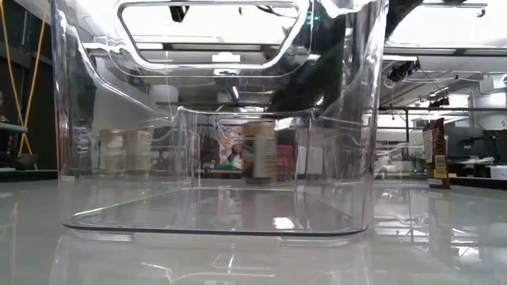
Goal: Sort spices by type
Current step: Put the right gold seasoning bottle into the top left transparent bin
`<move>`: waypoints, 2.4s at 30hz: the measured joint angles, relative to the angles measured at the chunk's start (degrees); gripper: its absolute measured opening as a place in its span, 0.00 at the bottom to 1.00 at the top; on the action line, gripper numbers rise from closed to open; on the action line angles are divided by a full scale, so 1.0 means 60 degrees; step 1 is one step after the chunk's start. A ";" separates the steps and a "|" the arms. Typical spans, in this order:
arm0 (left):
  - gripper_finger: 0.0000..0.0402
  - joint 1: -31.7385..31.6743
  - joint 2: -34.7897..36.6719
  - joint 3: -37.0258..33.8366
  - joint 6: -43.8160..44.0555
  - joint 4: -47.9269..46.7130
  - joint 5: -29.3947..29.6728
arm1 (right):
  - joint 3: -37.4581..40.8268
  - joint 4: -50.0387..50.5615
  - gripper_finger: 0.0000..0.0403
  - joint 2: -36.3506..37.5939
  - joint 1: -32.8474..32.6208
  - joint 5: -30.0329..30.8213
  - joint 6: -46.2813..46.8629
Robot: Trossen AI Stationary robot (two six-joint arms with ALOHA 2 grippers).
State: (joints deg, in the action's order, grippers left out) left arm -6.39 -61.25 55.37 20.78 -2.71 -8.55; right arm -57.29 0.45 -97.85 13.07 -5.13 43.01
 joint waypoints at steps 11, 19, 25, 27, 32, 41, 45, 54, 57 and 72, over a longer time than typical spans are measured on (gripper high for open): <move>0.00 0.0265 0.1308 0.0000 -0.0624 -0.0166 0.0115 | -0.3654 0.1482 0.00 -0.1037 -0.0124 -0.0901 -0.2332; 0.04 -0.0015 0.0933 0.0108 -0.1068 -0.1069 0.0949 | -0.4322 0.4709 0.00 0.1057 0.0288 0.0468 -0.3760; 0.24 -0.0482 -0.1156 0.2129 -0.2747 -0.3622 0.0672 | -0.4352 0.6916 0.00 0.2798 0.0303 0.1820 -0.3529; 0.34 -0.0561 -0.2027 0.2940 -0.3589 -0.4793 0.0714 | -0.4352 0.7547 0.00 0.3288 0.0257 0.1983 -0.3160; 0.58 -0.0771 -0.3912 0.4322 -0.4008 -0.7070 0.1139 | -0.4352 0.8869 0.00 0.4076 0.0088 0.2342 -0.2260; 0.79 -0.0895 -0.5901 0.4455 -0.4891 -0.7586 0.1123 | -0.4352 0.9996 0.00 0.4381 -0.0754 0.2932 -0.1432; 0.79 -0.1086 -0.6374 0.4455 -0.5005 -0.7514 0.1189 | -0.4352 1.0036 0.00 0.4311 -0.1080 0.3314 -0.1404; 0.79 -0.1567 -0.6564 0.4455 -0.4975 -0.7611 0.0868 | -0.4352 1.0102 0.00 0.4315 -0.1324 0.3589 -0.1460; 0.79 -0.1699 -0.6528 0.4455 -0.4781 -0.7664 0.0055 | -0.4352 1.0105 0.00 0.4312 -0.1324 0.3593 -0.1639; 0.78 -0.1287 -0.6592 0.4455 -0.6182 -0.7821 0.0525 | -0.4352 1.0178 0.00 0.4315 -0.1324 0.3612 -0.2013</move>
State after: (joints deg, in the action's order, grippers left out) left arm -14.11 -100.80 82.11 -16.32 -49.63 -5.40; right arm -83.40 61.52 -71.96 5.13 16.54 30.93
